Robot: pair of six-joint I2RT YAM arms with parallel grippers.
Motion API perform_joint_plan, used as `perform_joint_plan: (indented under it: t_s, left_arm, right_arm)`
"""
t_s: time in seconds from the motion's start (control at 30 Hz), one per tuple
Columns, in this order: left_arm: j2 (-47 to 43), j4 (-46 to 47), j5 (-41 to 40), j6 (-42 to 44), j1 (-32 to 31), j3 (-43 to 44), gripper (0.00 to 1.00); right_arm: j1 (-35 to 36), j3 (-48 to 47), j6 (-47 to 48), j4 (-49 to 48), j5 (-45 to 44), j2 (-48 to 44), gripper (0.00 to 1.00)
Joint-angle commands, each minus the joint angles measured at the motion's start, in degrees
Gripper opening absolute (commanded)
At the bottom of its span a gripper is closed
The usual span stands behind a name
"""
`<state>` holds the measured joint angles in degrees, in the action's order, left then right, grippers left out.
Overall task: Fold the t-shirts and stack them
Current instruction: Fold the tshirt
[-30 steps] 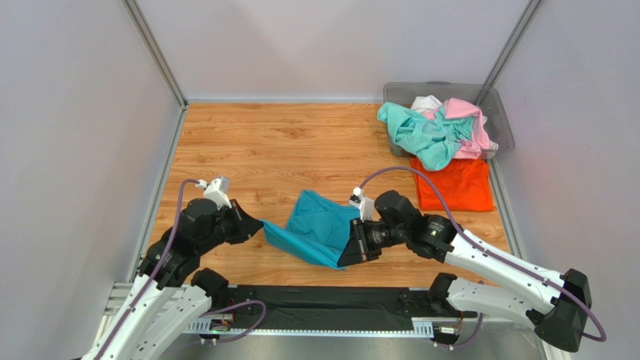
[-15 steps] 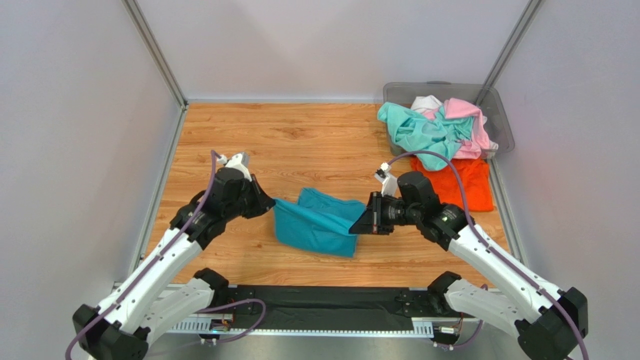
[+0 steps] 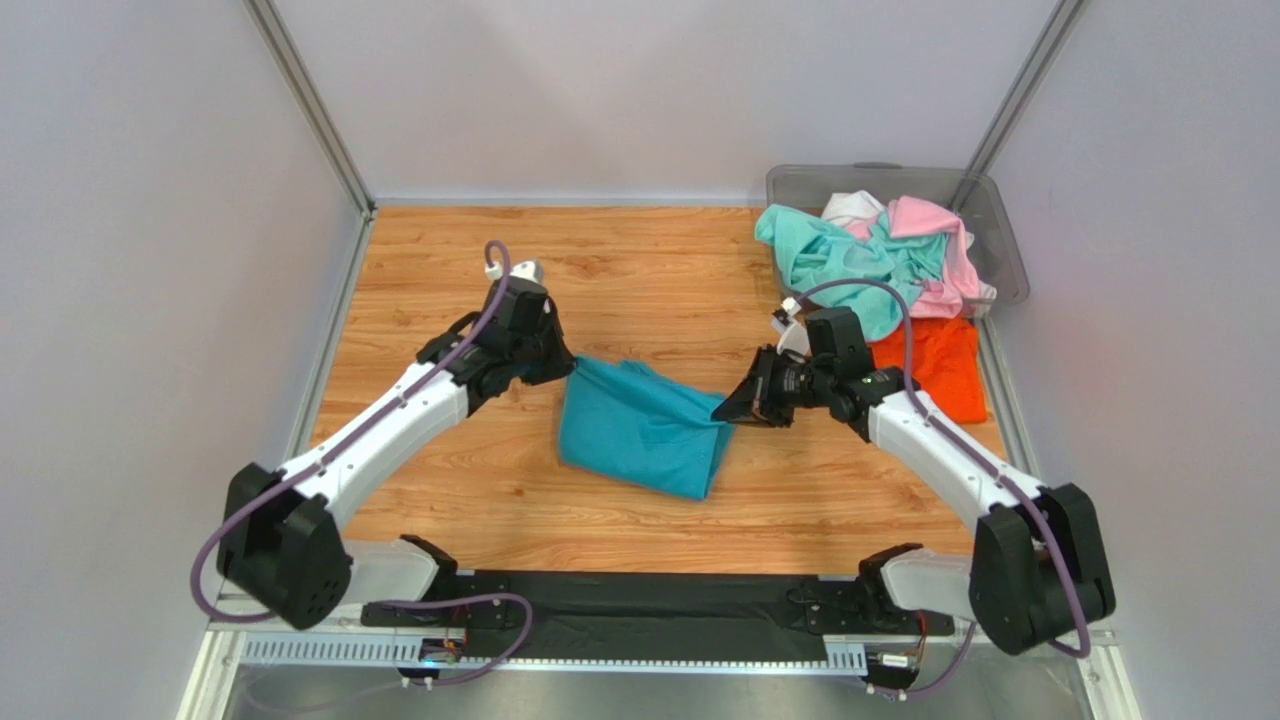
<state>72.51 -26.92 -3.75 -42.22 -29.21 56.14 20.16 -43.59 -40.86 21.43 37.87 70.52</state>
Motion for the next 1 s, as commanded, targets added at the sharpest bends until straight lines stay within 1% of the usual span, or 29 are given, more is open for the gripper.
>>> perform_joint_plan:
  t_s: [0.0, 0.17, 0.2, 0.23, 0.37, 0.4, 0.43, 0.47, 0.5, 0.53, 0.57, 0.6, 0.63, 0.7, 0.73, 0.77, 0.8, 0.9, 0.97]
  left_arm:
    - [7.3, 2.9, -2.1, 2.1, 0.8, 5.5, 0.0]
    - [16.3, 5.6, 0.6, 2.8, 2.1, 9.9, 0.0]
    - [19.2, 6.3, 1.8, 2.9, 2.1, 10.7, 0.0]
    - [20.6, 6.4, 2.2, 3.1, 2.3, 12.1, 0.0]
    - [27.1, 7.3, 5.1, 4.9, 2.5, 15.7, 0.0]
    - [29.3, 7.7, 6.5, 5.1, 2.5, 16.4, 0.0]
    - [30.4, 7.7, 7.2, 5.3, 2.5, 17.8, 0.01]
    - [31.3, 7.8, 8.0, 5.7, 2.5, 18.4, 0.02]
    - [32.9, 7.9, 9.5, 6.2, 2.5, 19.0, 0.06]
    - [33.6, 8.1, 10.3, 6.4, 2.5, 20.0, 0.16]
    - [34.1, 8.2, 11.8, 7.0, 2.5, 20.4, 0.25]
    - [34.7, 7.8, 12.4, 7.1, 2.5, 21.0, 0.32]
    - [34.8, 7.8, 12.9, 7.4, 2.5, 21.0, 0.53]
    - [33.8, 7.8, 13.1, 7.6, 2.5, 20.8, 0.71]
    - [33.2, 7.8, 12.7, 7.8, 2.5, 20.5, 0.91]
    - [32.7, 7.8, 12.2, 8.1, 2.5, 20.2, 0.97]
    - [31.5, 7.8, 11.7, 8.4, 2.5, 19.5, 1.0]
    - [29.5, 7.7, 10.1, 10.0, 2.5, 18.2, 1.0]
    - [29.0, 7.8, 10.0, 11.0, 2.9, 17.0, 1.0]
  right_arm:
    - [-2.8, -2.5, 0.3, -3.9, 1.2, 3.6, 0.0]
    - [-6.7, -4.4, 0.3, -5.3, -2.0, 10.8, 0.01]
    - [-6.9, -4.7, 0.3, -5.3, -2.6, 11.8, 0.01]
    - [-7.2, -5.4, 0.2, -5.3, -3.4, 13.8, 0.04]
    - [-8.1, -6.2, -0.2, -6.0, -4.5, 17.9, 0.06]
    - [-8.2, -6.3, -0.3, -6.0, -5.3, 18.7, 0.08]
    - [-8.2, -6.4, -0.2, -6.1, -5.5, 18.9, 0.18]
    - [-8.4, -6.5, -0.4, -6.1, -6.0, 19.0, 0.23]
    - [-8.3, -6.6, -0.3, -6.1, -6.9, 18.9, 0.26]
    - [-8.4, -6.6, -0.1, -6.1, -7.5, 18.7, 0.36]
    - [-8.4, -6.9, 0.9, -6.1, -7.9, 18.4, 0.44]
    - [-8.4, -6.9, 1.5, -6.1, -8.1, 17.6, 0.56]
    - [-8.4, -7.0, 2.3, -5.9, -8.2, 17.1, 0.61]
    - [-8.3, -6.5, 4.4, -5.9, -8.3, 15.3, 0.64]
    - [-8.3, -6.2, 5.2, -5.7, -8.5, 14.7, 0.65]
    - [-8.0, -6.0, 6.0, -5.5, -8.6, 14.0, 0.66]
    - [-7.8, -5.2, 7.9, -5.4, -8.8, 13.1, 0.67]
    - [-6.5, -5.3, 11.6, -4.6, -10.6, 12.7, 0.67]
    - [-6.1, -5.9, 14.7, -3.9, -12.6, 14.1, 0.67]
